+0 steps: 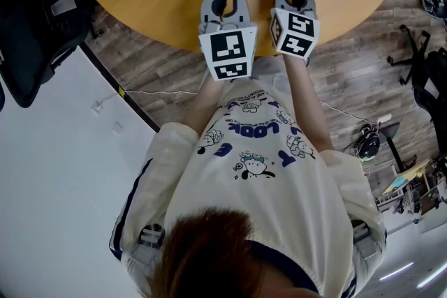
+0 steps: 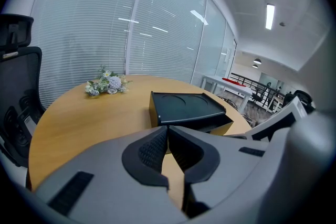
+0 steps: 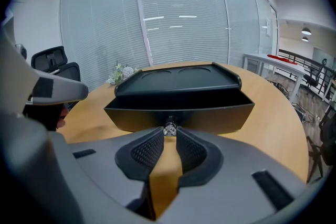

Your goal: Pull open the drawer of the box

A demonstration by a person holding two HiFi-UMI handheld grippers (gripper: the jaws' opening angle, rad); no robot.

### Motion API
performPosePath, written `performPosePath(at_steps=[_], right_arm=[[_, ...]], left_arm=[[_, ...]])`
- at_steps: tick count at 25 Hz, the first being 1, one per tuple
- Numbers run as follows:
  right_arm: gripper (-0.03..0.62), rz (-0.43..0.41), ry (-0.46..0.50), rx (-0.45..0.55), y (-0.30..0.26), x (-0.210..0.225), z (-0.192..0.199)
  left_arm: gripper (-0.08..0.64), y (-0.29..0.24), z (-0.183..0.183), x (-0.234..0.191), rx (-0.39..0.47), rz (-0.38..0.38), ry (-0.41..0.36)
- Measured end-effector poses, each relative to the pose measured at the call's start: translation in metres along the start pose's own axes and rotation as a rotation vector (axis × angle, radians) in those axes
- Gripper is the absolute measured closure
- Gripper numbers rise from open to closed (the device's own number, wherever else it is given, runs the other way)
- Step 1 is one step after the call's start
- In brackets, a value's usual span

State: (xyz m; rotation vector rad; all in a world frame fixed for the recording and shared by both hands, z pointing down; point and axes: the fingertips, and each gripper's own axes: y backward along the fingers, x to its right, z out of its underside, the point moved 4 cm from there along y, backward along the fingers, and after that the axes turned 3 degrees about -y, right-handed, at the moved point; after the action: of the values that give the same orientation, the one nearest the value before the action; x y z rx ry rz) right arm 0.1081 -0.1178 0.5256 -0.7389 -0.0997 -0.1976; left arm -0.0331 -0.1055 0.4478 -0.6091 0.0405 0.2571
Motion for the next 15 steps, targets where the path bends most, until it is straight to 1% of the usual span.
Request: performPosePath(at_steps=[15], right_arm=[[0.504, -0.003, -0.005, -0.017, 0.017, -0.002, 0.019]], left_arm=[[0.539, 0.013, 0.008, 0.005, 0.008, -0.003, 0.007]])
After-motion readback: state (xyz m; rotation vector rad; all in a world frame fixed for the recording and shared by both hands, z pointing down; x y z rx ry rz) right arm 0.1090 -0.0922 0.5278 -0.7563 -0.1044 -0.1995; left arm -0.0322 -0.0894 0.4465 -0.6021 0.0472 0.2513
